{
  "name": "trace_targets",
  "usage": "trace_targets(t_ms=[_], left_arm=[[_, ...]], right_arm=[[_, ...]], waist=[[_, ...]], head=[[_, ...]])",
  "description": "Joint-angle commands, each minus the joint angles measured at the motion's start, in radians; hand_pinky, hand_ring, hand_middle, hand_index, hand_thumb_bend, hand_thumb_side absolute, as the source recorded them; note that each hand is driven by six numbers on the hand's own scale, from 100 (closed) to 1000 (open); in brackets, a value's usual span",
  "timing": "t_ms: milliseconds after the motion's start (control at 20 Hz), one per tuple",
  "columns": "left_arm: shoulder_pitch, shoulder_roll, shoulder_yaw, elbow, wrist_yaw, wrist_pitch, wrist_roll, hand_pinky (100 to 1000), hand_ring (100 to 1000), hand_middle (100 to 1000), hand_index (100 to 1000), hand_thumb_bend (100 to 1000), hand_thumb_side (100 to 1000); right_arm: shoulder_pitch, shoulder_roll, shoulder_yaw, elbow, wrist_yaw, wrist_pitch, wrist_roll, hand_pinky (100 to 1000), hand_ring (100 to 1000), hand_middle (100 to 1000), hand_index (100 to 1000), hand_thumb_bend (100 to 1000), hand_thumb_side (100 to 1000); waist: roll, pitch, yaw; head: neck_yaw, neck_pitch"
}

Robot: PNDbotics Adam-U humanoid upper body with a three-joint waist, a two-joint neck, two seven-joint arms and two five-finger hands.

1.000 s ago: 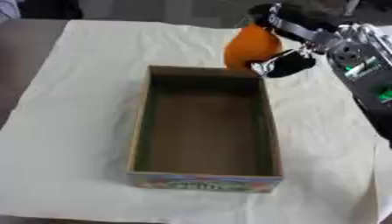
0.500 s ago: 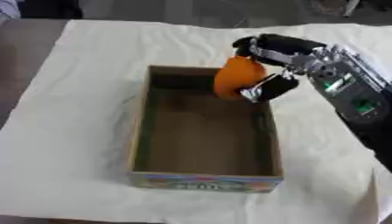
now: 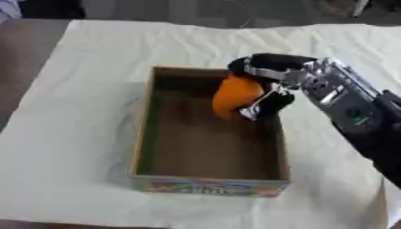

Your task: Pick up objects on the table and place them in the box.

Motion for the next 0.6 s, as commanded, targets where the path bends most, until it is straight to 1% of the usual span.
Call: trace_targets(t_ms=[50,200,300,450,500,550,600], left_arm=[[-0.007,0.015,0.005,-0.021,0.003,0.002,0.001,409,538,657,703,100,761],[-0.007,0.015,0.005,-0.021,0.004,0.002,-0.001,408,538,657,702,100,761],[-0.006,0.015,0.005,-0.021,0.003,0.002,0.000,407,538,657,702,100,761],[-0.005,0.014,0.005,-0.021,0.003,0.003,-0.001,407,537,657,701,100,761],[-0.005,0.014,0.005,-0.021,0.002,0.004,-0.001,407,537,657,701,100,761],[-0.005,0.014,0.005,-0.021,0.002,0.003,-0.001,407,538,657,701,100,761],[-0.005,0.014,0.005,-0.021,0.002,0.004,-0.001,407,538,657,701,100,761]], right_arm=[[-0.018,-0.011,0.005,-0.004,0.008,-0.016,0.022,728,1000,578,607,100,200],[-0.017,-0.009,0.017,0.004,0.019,-0.035,0.052,734,1000,615,604,100,156],[-0.016,-0.007,0.025,0.013,0.026,-0.049,0.071,738,1000,651,608,100,151],[-0.016,-0.002,0.034,0.026,0.033,-0.063,0.091,737,1000,655,605,100,152],[-0.018,-0.001,0.033,0.028,0.036,-0.063,0.088,737,1000,685,607,100,158],[-0.020,-0.001,0.030,0.029,0.042,-0.059,0.078,736,1000,694,611,100,161],[-0.023,0.000,0.024,0.028,0.049,-0.051,0.061,735,1000,699,605,100,184]], waist=[[0.002,-0.016,0.001],[0.001,-0.015,0.002],[0.001,-0.015,0.002],[0.001,-0.014,0.003],[0.001,-0.014,0.003],[0.001,-0.014,0.002],[0.002,-0.013,0.002]], head=[[-0.002,-0.008],[-0.003,-0.008],[-0.003,-0.008],[-0.003,-0.008],[-0.003,-0.008],[-0.003,-0.008],[-0.002,-0.008]])
